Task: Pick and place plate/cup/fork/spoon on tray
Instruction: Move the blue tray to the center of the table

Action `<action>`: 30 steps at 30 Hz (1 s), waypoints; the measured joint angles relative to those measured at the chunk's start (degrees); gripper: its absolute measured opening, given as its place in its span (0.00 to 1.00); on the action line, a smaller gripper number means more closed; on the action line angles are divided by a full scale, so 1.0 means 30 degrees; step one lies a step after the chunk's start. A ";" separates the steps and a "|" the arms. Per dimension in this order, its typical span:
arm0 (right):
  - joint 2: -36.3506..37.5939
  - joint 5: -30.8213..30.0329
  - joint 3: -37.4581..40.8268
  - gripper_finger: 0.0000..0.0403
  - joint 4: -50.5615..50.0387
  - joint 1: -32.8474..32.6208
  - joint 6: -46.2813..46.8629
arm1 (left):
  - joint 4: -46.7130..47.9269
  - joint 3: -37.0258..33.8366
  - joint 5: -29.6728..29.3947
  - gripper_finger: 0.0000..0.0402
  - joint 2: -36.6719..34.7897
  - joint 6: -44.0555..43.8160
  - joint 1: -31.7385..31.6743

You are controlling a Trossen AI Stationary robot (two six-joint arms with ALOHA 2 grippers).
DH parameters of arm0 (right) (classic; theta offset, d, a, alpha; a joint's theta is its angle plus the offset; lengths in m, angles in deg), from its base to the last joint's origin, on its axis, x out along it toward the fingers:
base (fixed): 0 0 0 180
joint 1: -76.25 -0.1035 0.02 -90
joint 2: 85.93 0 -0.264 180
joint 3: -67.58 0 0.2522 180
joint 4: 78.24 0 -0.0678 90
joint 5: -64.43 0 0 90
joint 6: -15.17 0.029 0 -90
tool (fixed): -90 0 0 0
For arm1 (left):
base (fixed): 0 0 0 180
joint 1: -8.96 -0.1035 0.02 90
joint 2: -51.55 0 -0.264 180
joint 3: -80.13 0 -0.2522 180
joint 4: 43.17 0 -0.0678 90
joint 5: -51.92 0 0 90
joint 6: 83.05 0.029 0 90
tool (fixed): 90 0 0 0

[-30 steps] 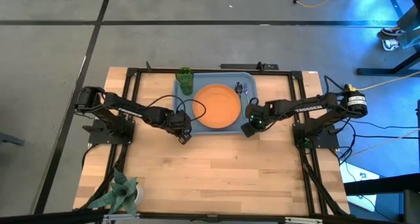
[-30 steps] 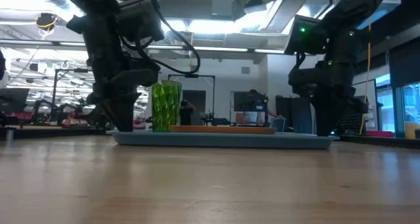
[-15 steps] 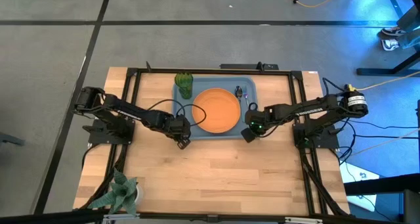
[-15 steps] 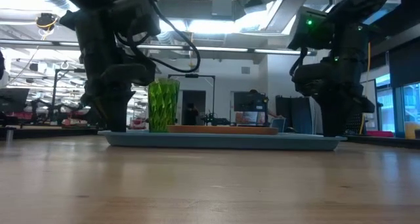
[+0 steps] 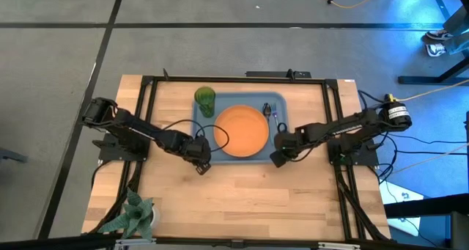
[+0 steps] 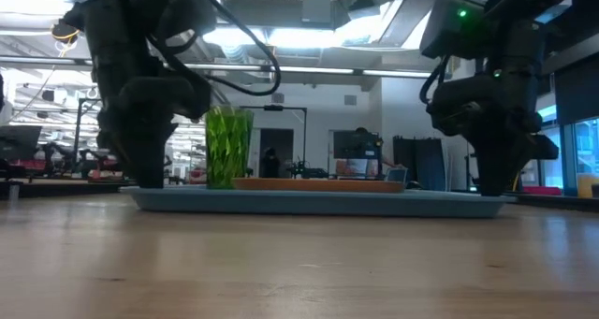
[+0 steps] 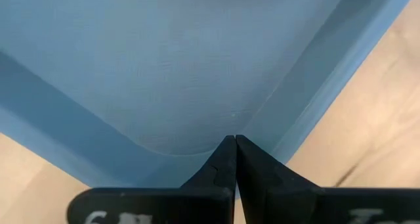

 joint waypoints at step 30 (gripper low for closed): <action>-0.0523 -0.0582 -0.0017 0.00 0.1289 -0.5127 0.5324 | 0.0000 0.0000 -0.0227 0.00 0.0000 -0.4707 0.4244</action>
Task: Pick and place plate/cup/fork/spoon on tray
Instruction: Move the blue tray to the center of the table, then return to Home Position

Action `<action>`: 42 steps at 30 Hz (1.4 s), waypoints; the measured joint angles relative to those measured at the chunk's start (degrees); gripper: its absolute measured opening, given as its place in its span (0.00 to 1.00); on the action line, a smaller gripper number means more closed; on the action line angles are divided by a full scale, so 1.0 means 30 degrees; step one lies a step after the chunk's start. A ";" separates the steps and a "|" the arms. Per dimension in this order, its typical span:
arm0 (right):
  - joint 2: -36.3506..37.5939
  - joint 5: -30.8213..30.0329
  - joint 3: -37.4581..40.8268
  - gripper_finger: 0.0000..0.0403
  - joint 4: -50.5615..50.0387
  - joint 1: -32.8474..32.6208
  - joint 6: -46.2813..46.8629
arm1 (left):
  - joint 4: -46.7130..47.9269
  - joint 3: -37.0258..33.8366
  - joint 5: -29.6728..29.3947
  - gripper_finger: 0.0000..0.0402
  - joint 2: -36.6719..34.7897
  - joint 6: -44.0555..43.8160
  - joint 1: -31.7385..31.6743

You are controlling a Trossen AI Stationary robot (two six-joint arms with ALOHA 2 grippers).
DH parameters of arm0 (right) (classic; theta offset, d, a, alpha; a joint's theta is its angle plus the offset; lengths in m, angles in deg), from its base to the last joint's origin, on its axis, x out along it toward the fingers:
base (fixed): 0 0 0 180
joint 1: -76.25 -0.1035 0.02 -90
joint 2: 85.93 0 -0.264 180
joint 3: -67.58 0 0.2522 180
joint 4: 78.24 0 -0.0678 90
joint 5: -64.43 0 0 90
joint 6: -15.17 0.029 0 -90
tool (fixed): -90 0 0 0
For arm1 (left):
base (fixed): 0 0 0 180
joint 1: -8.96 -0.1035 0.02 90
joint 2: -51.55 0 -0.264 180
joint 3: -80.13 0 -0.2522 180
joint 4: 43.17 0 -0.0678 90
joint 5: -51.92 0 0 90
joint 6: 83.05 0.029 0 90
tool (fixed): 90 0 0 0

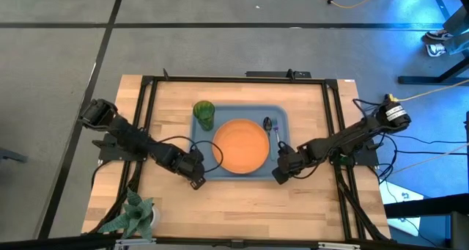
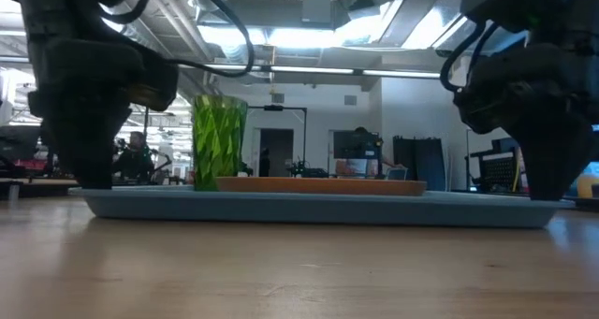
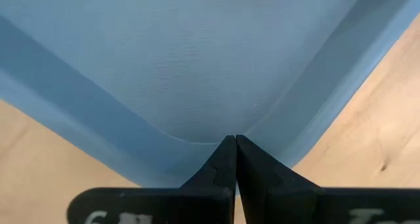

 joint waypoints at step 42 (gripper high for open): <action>0.1916 -0.2677 -0.0413 0.00 0.2205 -0.1345 -0.1615 | -0.0050 0.1747 -0.1152 0.00 -0.0047 0.0901 0.2082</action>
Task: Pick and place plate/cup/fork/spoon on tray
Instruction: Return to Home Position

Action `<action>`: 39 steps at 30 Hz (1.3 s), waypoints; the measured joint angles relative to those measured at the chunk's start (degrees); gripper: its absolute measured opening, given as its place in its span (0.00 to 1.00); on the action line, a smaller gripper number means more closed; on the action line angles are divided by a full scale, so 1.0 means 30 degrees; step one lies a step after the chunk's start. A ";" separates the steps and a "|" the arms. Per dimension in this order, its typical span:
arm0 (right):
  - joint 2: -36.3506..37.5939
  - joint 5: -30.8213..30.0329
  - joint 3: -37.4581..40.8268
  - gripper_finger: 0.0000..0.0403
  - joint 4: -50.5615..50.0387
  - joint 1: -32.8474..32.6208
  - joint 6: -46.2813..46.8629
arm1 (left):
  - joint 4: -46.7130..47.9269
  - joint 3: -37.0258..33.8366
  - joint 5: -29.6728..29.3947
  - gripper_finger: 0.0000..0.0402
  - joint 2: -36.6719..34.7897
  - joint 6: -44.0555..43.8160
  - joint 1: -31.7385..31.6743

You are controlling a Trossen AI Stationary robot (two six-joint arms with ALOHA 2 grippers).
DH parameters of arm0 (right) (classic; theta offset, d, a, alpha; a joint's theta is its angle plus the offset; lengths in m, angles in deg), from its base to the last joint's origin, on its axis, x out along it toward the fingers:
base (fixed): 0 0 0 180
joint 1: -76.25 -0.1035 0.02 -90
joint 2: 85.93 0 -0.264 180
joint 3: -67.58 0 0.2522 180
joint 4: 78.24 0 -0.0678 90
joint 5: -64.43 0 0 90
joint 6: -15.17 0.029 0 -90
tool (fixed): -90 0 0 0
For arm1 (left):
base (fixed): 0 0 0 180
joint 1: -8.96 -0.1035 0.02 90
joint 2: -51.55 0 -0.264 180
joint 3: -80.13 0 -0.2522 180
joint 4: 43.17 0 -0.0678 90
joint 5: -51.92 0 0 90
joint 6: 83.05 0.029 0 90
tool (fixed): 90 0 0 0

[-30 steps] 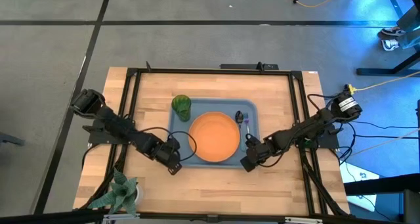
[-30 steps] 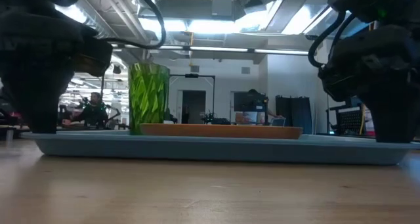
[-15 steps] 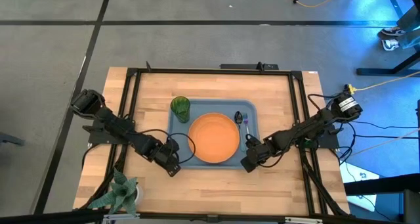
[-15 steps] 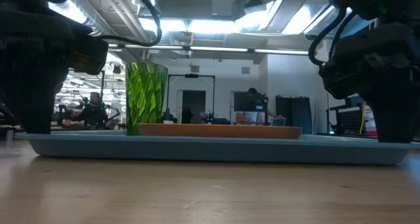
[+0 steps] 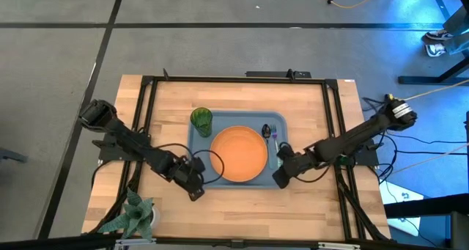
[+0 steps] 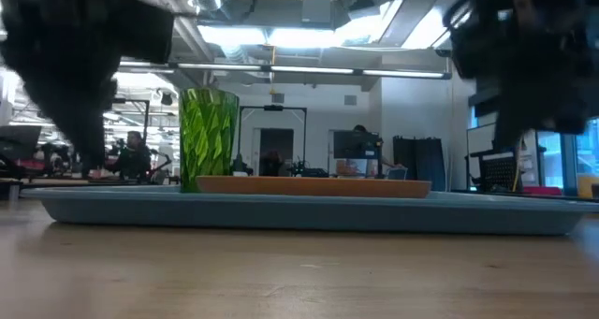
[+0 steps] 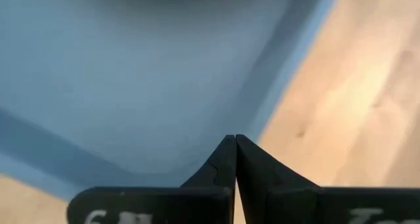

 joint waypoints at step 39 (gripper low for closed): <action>1.4688 -0.1976 -0.5516 0.00 -0.2285 0.2499 -2.2422 | 0.4181 0.0449 -0.6130 0.00 -2.3490 1.6399 -0.0743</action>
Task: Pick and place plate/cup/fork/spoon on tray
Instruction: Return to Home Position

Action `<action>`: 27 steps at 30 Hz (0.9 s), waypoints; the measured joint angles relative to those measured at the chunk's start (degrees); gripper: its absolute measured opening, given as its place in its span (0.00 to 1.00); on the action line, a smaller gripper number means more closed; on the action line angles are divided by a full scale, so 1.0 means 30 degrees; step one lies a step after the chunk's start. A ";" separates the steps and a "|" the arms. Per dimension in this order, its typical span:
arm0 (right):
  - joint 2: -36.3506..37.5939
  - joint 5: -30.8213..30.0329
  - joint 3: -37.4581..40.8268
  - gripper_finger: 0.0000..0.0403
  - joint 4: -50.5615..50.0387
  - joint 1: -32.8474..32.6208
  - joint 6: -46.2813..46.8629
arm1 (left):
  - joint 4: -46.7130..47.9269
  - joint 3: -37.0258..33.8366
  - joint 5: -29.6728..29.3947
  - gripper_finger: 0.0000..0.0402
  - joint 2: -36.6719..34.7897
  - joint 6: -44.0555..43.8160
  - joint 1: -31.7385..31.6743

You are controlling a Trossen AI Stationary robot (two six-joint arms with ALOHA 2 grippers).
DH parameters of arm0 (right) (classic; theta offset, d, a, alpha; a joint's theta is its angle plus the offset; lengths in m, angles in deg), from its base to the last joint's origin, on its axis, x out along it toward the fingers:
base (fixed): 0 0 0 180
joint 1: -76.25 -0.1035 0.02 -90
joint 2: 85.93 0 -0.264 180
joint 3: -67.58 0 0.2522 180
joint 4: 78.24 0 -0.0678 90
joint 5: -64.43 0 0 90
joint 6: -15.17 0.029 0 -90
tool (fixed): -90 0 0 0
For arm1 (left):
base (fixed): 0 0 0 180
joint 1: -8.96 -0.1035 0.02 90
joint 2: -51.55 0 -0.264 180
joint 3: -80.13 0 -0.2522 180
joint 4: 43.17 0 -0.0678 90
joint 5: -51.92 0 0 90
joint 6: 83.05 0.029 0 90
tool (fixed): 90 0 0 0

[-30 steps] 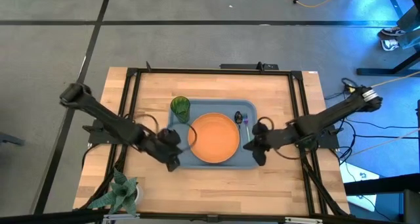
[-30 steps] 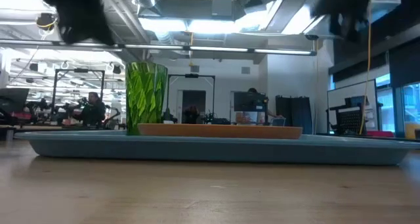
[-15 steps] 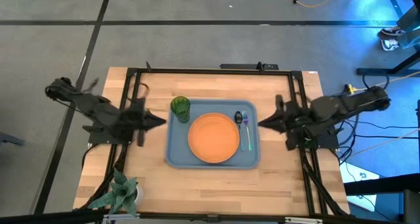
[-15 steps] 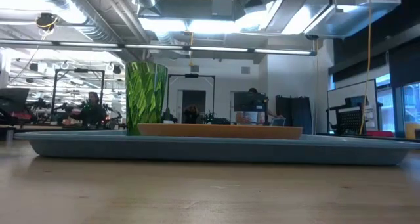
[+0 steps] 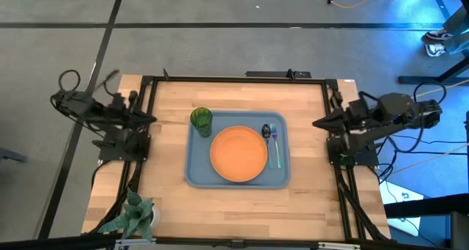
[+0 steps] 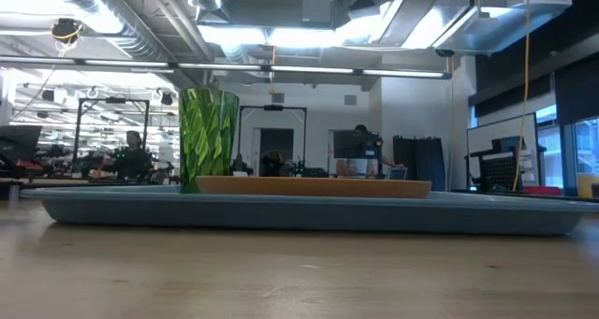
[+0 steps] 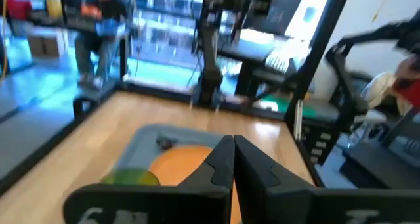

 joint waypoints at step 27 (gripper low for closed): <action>0.9546 -0.1303 0.3745 0.00 -0.4092 -0.0007 0.0161 | -0.0466 -0.1231 -0.1216 0.00 -0.5613 0.5344 0.0007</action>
